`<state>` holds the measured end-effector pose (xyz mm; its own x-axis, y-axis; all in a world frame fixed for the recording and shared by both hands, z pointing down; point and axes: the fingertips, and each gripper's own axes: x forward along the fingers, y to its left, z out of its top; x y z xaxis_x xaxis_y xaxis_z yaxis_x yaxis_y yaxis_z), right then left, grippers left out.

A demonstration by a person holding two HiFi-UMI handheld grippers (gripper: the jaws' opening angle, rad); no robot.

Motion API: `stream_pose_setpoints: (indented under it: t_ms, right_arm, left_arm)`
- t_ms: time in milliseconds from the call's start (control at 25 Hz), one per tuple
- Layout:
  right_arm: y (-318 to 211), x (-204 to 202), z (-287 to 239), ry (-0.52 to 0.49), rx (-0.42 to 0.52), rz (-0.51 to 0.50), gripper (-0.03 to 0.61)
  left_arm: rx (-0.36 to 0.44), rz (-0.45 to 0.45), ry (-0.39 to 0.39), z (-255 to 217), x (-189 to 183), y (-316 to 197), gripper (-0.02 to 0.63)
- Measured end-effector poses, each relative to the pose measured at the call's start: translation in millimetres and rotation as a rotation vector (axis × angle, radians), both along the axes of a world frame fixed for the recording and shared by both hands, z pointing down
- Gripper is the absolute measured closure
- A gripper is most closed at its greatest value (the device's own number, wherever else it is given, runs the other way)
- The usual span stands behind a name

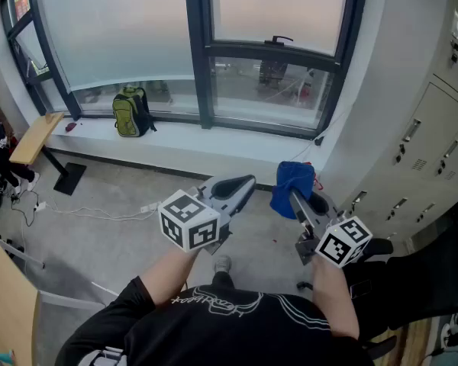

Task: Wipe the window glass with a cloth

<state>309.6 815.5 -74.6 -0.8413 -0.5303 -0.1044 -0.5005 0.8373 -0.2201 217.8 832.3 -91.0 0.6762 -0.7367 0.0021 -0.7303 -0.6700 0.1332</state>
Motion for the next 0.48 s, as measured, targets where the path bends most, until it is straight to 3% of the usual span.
stream_pose_setpoints:
  t_ms: [480]
  right_arm:
    - [-6.6,4.0,-4.9,-0.009,0.018,0.026,0.515]
  left_arm:
    - [-0.003,0.004,-0.001,-3.1,3.2,-4.4,0.607]
